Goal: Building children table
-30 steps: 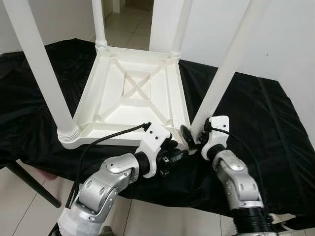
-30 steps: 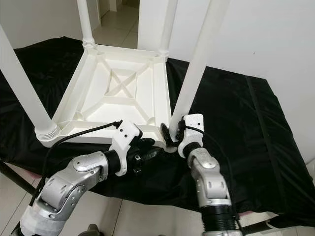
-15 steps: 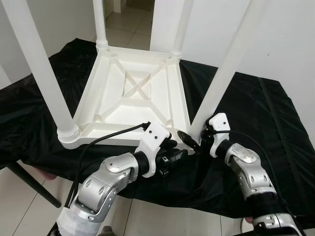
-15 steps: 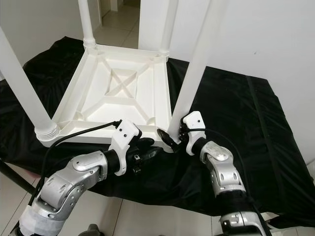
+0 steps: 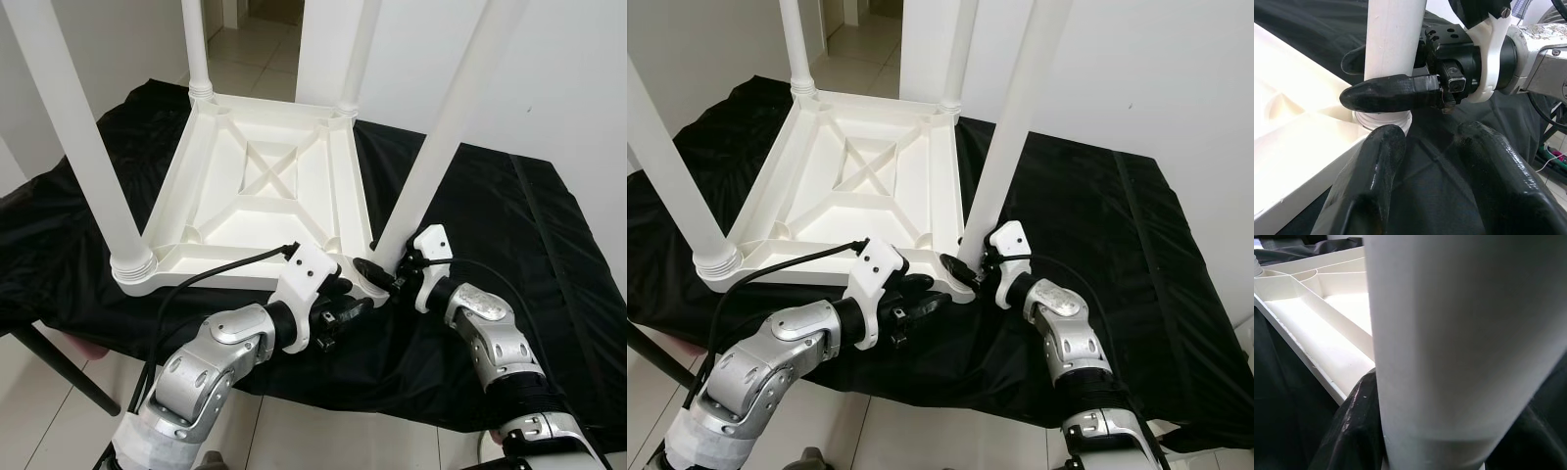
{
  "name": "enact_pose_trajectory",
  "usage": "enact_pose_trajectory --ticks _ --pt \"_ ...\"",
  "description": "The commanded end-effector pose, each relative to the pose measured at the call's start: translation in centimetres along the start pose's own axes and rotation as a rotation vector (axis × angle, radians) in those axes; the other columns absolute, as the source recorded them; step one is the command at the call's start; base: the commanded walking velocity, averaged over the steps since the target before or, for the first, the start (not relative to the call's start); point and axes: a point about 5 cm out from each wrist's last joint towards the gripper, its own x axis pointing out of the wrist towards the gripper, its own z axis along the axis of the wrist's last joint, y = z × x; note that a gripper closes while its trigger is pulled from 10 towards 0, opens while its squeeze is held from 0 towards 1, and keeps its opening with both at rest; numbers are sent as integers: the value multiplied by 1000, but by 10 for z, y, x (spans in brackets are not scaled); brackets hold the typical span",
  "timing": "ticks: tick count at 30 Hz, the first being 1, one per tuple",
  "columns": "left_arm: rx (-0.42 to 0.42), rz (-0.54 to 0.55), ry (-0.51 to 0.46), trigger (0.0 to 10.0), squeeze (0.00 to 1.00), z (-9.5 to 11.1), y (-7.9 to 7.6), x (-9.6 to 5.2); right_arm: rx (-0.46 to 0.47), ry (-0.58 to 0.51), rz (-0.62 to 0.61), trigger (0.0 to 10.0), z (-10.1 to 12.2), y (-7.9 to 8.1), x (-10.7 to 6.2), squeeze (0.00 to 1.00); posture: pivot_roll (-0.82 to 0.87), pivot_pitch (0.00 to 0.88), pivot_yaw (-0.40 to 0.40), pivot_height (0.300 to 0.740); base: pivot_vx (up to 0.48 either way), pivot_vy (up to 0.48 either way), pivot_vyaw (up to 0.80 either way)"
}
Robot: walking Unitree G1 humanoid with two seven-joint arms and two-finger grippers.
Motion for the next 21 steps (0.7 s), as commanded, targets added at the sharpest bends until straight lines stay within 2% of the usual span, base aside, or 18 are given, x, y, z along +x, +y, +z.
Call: enact_pose_trajectory --ticks 1,3,4,6,11,15,16,18,19,20,21 --pt "-1 -17 5 10000 0 1 -3 1 22 50 8 8745 -14 6 -2 0 133 25 -85 740 0 0 0" --pt "-1 -18 5 10000 0 1 -2 1 23 48 -9 8745 -14 4 -2 0 133 25 -85 740 0 0 0" --pt "0 -19 7 10000 0 1 -3 1 27 46 -32 10000 -14 3 -2 0 133 24 -86 740 0 0 0" --pt "1 -20 7 10000 0 1 -3 1 30 42 -43 10000 -14 3 -2 0 133 24 -86 740 0 0 0" --pt "-1 -28 8 10000 0 1 -4 2 72 16 -173 10000 -12 7 -2 0 126 21 -89 740 0 0 0" --pt "-3 -38 8 10000 0 0 -6 3 108 -4 -353 10000 -7 14 -1 0 121 19 -93 740 0 0 0" --pt "-3 -38 8 10000 0 0 -6 3 108 -4 -353 10000 -7 14 -1 0 121 19 -93 740 0 0 0" --pt "-2 -41 9 10000 0 0 -6 3 147 -13 -482 10000 -6 14 -2 0 121 19 -93 740 0 0 0" --pt "-2 -41 9 10000 0 0 -6 3 147 -13 -482 10000 -6 14 -2 0 121 19 -93 740 0 0 0" --pt "-3 -43 9 10000 0 -1 -7 3 148 -34 -576 10000 -4 14 -5 0 119 17 -92 740 0 0 0" --pt "-3 -43 9 10000 0 -1 -7 3 148 -34 -576 10000 -4 14 -5 0 119 17 -92 740 0 0 0"
